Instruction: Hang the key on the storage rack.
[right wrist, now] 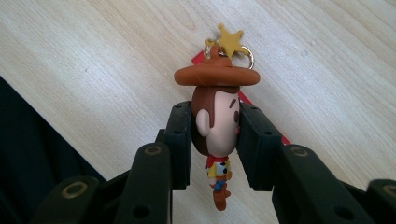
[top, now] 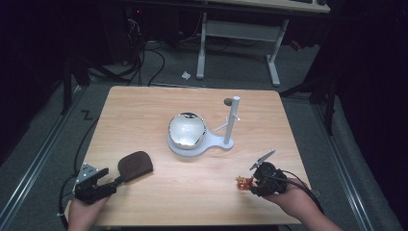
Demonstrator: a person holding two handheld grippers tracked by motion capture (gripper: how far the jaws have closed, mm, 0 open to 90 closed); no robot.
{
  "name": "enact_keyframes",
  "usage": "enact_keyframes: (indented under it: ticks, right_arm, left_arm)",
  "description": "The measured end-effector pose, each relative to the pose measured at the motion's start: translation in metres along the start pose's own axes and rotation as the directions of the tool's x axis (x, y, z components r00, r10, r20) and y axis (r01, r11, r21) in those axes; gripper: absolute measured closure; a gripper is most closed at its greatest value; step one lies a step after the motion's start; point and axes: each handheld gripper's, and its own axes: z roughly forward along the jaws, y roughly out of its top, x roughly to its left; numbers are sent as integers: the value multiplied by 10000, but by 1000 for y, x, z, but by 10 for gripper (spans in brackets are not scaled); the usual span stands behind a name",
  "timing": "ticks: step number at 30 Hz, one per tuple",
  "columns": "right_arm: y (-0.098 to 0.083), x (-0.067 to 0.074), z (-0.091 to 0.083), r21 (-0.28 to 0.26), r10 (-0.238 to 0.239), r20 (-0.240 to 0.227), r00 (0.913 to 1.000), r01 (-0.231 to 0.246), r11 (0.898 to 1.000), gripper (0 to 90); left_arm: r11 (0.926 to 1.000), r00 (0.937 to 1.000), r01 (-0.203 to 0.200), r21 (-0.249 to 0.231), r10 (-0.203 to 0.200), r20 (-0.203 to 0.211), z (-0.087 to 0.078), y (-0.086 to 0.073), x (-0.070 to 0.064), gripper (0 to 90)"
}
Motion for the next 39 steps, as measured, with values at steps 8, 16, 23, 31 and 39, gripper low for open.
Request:
enact_keyframes:
  ticks: [8,16,23,31,39]
  right_arm:
    - [1,-11,-19,77,456,-176,9988,-455,9989,677]
    - [0,-23,-47,-106,633,-217,9978,-635,9979,677]
    - [0,-30,-68,-205,641,47,9979,-640,9977,678]
    - [4,-35,-91,-120,654,342,9973,-650,9978,678]
    - [7,-39,-111,-307,922,423,9948,-909,9954,678]
  left_arm:
    - [10000,10000,28,8,-28,16,0,0,1,302]
    - [10000,10000,32,11,-32,37,0,0,1,302]
    - [10000,10000,25,26,-25,42,0,0,1,302]
    - [10000,10000,29,34,-29,41,0,0,1,302]
    - [10000,10000,45,22,-45,47,0,0,1,302]
